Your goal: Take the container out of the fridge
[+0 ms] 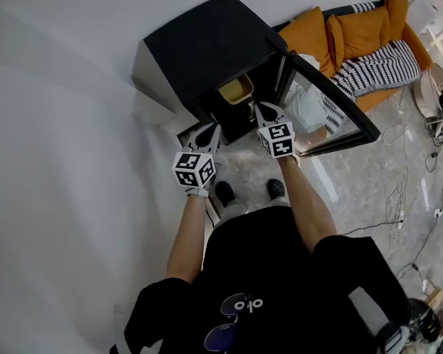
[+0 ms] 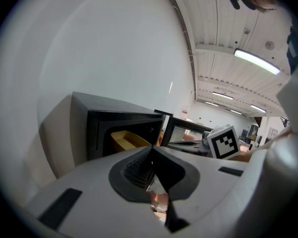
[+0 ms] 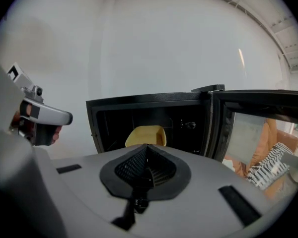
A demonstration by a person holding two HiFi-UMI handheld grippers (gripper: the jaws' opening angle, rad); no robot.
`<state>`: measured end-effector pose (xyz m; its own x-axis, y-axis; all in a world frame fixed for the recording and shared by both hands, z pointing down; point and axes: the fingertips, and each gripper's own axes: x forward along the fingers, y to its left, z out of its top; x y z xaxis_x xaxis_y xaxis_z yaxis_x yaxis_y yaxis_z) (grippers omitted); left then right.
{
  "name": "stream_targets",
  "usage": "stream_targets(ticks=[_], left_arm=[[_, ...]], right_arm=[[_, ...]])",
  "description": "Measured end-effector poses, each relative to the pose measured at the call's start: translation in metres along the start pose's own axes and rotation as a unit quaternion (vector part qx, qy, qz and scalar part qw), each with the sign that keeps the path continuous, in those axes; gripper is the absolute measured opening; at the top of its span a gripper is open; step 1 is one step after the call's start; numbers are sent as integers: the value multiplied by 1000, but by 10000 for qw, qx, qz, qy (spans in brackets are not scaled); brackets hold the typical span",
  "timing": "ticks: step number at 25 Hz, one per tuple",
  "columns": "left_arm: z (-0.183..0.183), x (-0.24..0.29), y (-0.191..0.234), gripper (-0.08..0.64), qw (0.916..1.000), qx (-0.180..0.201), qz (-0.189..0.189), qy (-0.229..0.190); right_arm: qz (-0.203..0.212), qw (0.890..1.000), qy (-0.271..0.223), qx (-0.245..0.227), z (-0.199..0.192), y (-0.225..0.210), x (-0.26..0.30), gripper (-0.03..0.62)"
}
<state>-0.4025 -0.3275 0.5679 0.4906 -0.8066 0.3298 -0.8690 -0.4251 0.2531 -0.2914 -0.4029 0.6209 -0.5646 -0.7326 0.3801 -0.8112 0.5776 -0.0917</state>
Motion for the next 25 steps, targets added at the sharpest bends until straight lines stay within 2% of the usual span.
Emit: stream_targets(ticks=[8, 11, 14, 19, 22, 25], left_arm=[[-15, 9, -12, 0, 9998, -55, -165, 121], [-19, 15, -13, 0, 9995, 31, -210, 232], [-23, 23, -12, 0, 9993, -34, -239, 290], [-29, 37, -7, 0, 9987, -43, -289, 417], [-28, 42, -6, 0, 9984, 16, -312, 464], [-28, 44, -5, 0, 9985, 26, -305, 459]], right_arm=[[9, 9998, 209, 49, -21, -4, 21, 2], [178, 9996, 155, 175, -19, 0, 27, 112], [339, 9992, 172, 128, -21, 5, 37, 275], [448, 9990, 32, -72, -24, 11, 63, 449], [472, 9989, -59, -37, -26, 12, 78, 520], [466, 9987, -189, 41, -25, 12, 90, 540]])
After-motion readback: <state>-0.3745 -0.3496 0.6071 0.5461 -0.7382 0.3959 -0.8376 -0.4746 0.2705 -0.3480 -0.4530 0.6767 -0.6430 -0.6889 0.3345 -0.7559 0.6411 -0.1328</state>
